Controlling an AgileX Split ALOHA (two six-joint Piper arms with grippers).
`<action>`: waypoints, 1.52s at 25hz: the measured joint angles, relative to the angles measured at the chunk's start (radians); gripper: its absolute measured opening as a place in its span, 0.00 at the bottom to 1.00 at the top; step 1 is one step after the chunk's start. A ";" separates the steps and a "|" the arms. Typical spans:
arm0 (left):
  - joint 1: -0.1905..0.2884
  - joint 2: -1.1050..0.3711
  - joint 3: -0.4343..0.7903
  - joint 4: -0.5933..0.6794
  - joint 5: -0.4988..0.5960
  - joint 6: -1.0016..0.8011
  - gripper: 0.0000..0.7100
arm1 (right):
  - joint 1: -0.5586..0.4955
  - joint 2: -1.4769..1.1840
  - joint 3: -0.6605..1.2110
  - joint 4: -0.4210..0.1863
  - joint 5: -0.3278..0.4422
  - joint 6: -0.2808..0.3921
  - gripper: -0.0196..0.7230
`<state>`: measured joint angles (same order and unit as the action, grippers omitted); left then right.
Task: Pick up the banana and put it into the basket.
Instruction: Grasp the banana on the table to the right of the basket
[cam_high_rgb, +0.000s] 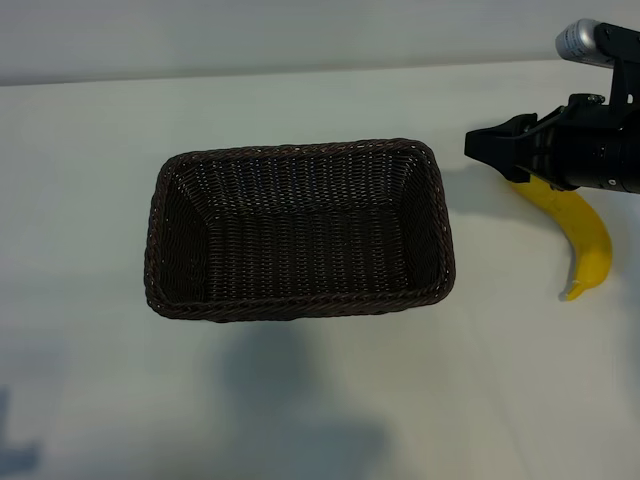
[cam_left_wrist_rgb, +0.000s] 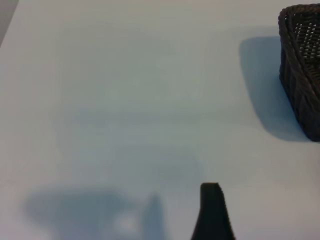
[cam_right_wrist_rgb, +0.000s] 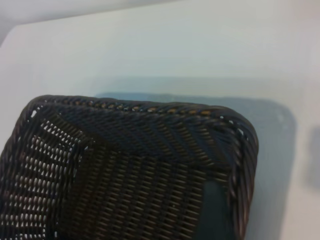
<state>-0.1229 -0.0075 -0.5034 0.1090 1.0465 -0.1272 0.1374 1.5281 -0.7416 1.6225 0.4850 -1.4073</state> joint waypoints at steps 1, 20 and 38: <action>0.000 0.000 0.000 0.000 0.000 0.000 0.76 | 0.000 0.000 0.000 -0.001 0.000 -0.005 0.72; 0.050 0.000 0.001 0.000 0.000 0.001 0.76 | 0.000 0.000 -0.011 -0.151 -0.038 0.057 0.72; 0.056 0.000 0.001 0.000 0.000 0.001 0.76 | 0.000 0.001 -0.157 -1.197 -0.050 0.865 0.72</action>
<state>-0.0671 -0.0075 -0.5023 0.1090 1.0465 -0.1261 0.1374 1.5289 -0.8987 0.4254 0.4350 -0.5424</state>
